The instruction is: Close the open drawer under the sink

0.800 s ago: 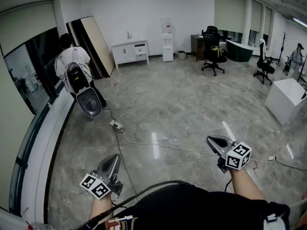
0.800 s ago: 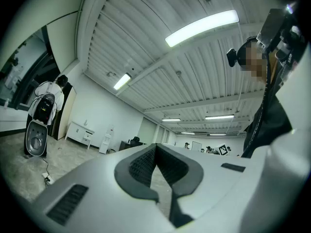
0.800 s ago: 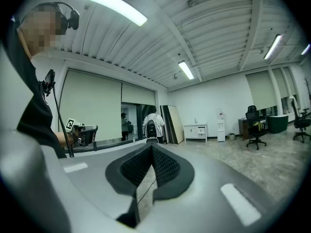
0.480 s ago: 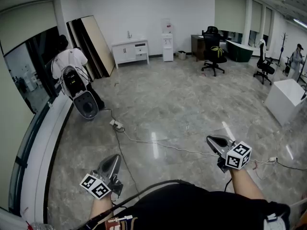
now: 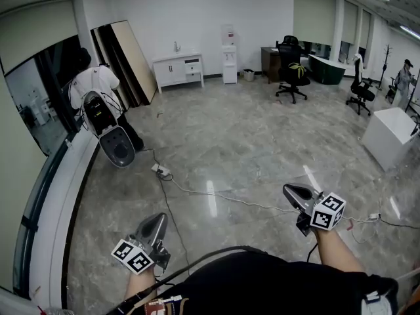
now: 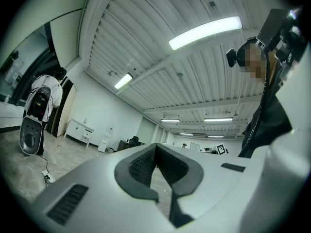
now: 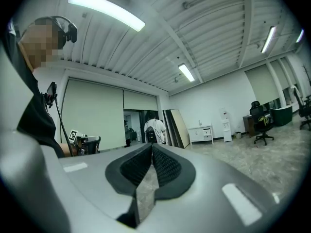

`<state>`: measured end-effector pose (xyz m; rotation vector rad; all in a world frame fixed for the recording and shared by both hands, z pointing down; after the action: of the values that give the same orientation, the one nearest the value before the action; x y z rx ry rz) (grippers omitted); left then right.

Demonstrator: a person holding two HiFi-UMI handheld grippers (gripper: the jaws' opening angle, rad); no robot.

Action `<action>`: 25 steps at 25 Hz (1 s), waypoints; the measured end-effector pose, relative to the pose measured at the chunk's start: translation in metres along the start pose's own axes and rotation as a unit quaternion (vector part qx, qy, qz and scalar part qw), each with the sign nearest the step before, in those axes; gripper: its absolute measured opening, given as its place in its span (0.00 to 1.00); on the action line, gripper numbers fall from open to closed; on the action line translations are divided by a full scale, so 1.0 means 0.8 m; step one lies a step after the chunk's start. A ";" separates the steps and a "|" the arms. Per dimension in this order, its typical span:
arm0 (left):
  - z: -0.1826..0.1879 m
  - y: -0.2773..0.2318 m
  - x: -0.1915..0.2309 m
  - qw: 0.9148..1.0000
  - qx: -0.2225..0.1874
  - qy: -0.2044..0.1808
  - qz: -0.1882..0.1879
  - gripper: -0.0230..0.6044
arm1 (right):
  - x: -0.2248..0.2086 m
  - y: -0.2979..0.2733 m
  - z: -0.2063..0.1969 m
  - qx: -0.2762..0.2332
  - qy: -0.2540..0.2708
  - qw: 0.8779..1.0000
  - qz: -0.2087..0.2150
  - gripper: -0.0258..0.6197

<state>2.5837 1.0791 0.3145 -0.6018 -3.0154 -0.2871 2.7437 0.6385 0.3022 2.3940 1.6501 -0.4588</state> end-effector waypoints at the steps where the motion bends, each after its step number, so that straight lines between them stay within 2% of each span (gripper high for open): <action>1: 0.001 0.006 0.004 1.000 0.000 0.002 0.000 0.04 | 0.007 -0.003 0.000 -0.003 -0.001 1.000 0.003 0.05; 9: 0.001 0.060 0.054 1.000 -0.003 0.017 0.003 0.04 | 0.056 -0.049 -0.017 -0.004 0.002 1.000 -0.002 0.06; 15: -0.015 0.097 0.083 0.999 -0.007 0.038 0.000 0.04 | 0.089 -0.088 -0.037 0.018 0.004 1.000 -0.013 0.06; 20: -0.030 0.112 0.090 0.998 -0.005 0.057 0.012 0.04 | 0.100 -0.111 -0.040 0.032 0.013 0.999 0.004 0.06; 25: -0.028 0.105 0.090 0.998 0.006 0.054 0.025 0.04 | 0.078 -0.135 -0.046 0.037 -0.010 0.999 0.022 0.06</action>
<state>2.5502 1.1779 0.3571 -0.6365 -2.8917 -0.2891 2.6684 0.7439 0.3155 2.4650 1.5948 -0.5438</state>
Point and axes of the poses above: the fingertips, and each gripper's own axes: y backward along the fingers, x to its left, z out of its top, the point moved 7 cm from there along y, backward along the fingers, and after that the axes turned 12 degrees about -y, right-handed, at the moved point
